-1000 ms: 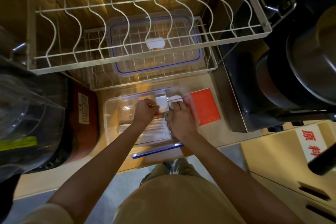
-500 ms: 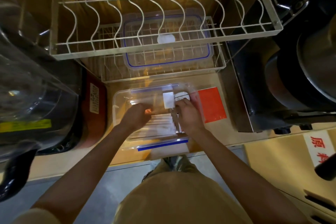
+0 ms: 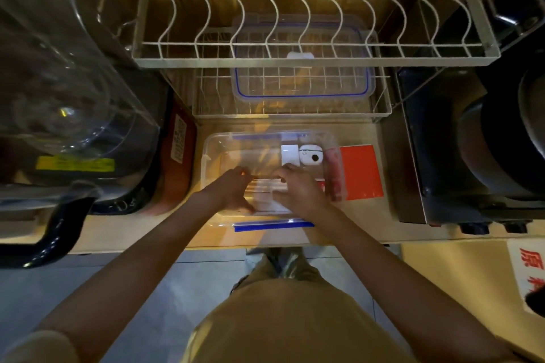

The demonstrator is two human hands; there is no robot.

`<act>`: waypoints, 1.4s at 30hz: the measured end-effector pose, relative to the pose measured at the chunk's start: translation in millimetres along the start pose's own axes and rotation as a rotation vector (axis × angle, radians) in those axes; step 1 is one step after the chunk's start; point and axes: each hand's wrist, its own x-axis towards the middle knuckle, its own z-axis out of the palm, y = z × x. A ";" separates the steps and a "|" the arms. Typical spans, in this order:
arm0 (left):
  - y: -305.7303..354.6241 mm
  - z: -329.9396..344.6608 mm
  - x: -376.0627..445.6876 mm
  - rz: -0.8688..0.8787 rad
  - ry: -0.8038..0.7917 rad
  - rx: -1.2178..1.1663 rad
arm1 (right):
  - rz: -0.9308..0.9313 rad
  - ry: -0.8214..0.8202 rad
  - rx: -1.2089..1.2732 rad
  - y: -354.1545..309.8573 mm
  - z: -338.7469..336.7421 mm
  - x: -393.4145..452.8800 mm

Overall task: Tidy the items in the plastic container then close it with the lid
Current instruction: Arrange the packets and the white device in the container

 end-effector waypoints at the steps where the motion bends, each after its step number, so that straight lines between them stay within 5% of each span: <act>1: 0.1 -1.5 -0.5 0.003 -0.015 0.027 | -0.026 -0.068 -0.043 -2.7 0.3 2.6; 6: -2.7 -6.9 -2.3 0.026 -0.040 0.128 | -0.090 -0.318 -0.339 -6.3 4.1 21.5; 13: -5.7 -2.3 -10.2 0.067 -0.031 0.204 | -0.105 -0.309 -0.469 -3.6 15.7 24.4; 19: -13.0 7.7 -18.3 0.140 0.068 0.530 | -0.145 -0.303 -0.580 -4.7 15.4 24.3; 42: -19.8 7.4 -24.4 0.245 0.144 0.450 | -0.073 -0.290 -0.471 11.7 12.8 18.3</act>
